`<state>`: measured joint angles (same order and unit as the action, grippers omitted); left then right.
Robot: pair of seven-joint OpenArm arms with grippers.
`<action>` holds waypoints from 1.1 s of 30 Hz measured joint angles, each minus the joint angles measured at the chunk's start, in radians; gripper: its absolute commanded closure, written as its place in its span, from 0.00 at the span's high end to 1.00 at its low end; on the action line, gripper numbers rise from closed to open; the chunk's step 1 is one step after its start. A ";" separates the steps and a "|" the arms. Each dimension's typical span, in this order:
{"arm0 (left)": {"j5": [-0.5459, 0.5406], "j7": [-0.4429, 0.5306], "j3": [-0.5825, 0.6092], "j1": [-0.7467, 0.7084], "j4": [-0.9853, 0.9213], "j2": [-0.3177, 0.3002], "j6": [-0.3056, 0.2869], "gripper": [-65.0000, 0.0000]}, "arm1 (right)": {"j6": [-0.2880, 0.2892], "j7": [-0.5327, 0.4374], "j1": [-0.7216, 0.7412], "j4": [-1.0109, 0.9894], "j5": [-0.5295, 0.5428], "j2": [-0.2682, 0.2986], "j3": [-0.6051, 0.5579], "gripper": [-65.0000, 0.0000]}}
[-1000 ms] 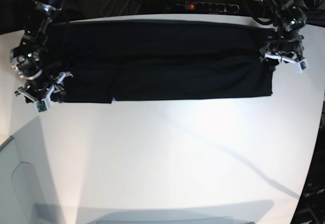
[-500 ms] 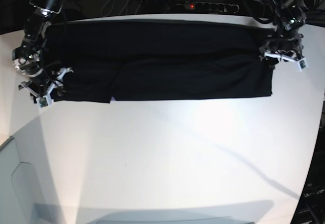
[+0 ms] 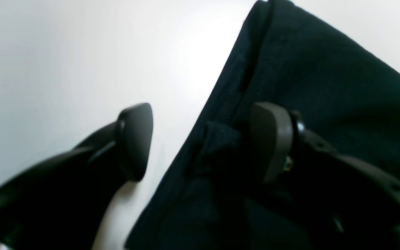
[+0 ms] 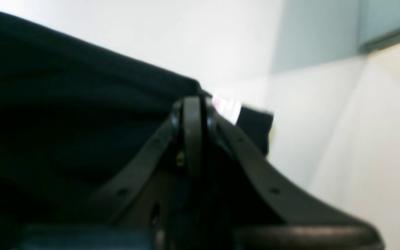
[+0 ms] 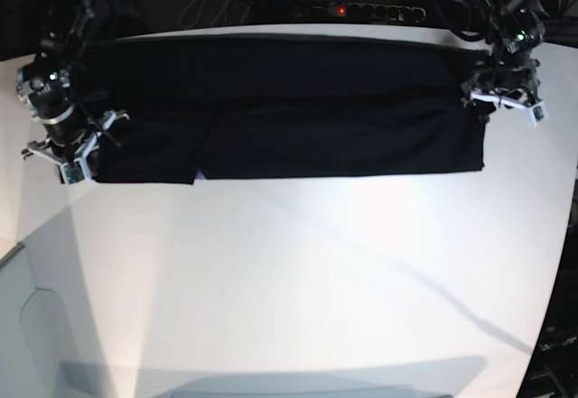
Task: Fold the T-shirt properly
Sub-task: 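Hold the strip ends with both grippers and tuck them flat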
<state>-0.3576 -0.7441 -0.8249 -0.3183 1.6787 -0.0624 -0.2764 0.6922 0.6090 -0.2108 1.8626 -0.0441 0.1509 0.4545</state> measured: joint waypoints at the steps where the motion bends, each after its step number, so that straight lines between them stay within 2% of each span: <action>1: 0.002 0.000 0.000 0.000 -0.001 0.000 0.000 0.66 | -0.001 -0.007 -0.026 0.034 0.011 -0.007 -0.002 0.00; 8: 0.001 0.000 0.000 0.001 -0.001 -0.001 0.000 0.66 | 0.003 -0.005 -0.184 0.087 -0.001 -0.020 0.000 0.00; 12: 0.001 0.000 0.000 0.001 -0.002 -0.005 0.000 0.66 | 0.002 -0.007 -0.225 0.088 0.007 -0.020 0.064 0.00; 19: 0.001 0.004 0.000 0.001 -0.002 -0.007 0.000 0.66 | 0.002 -0.009 -0.245 0.095 0.010 -0.020 0.122 0.00; 28: 0.001 0.004 0.000 -0.003 -0.002 -0.007 0.000 0.66 | 0.002 -0.010 -0.244 0.073 0.006 -0.033 0.103 0.00; 30: 0.002 0.004 0.000 -0.014 -0.001 -0.008 0.000 0.66 | 0.002 -0.007 -0.245 0.062 0.006 -0.032 0.089 0.07; 33: 0.001 0.000 0.000 -0.023 0.005 -0.007 0.000 0.66 | 0.003 -0.003 -0.249 0.055 0.006 -0.032 0.081 0.25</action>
<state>-0.3565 -0.7437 -0.8253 -0.3408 1.6833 -0.0696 -0.2768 0.6949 0.6056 -0.4595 1.9175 -0.0380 0.1184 0.5354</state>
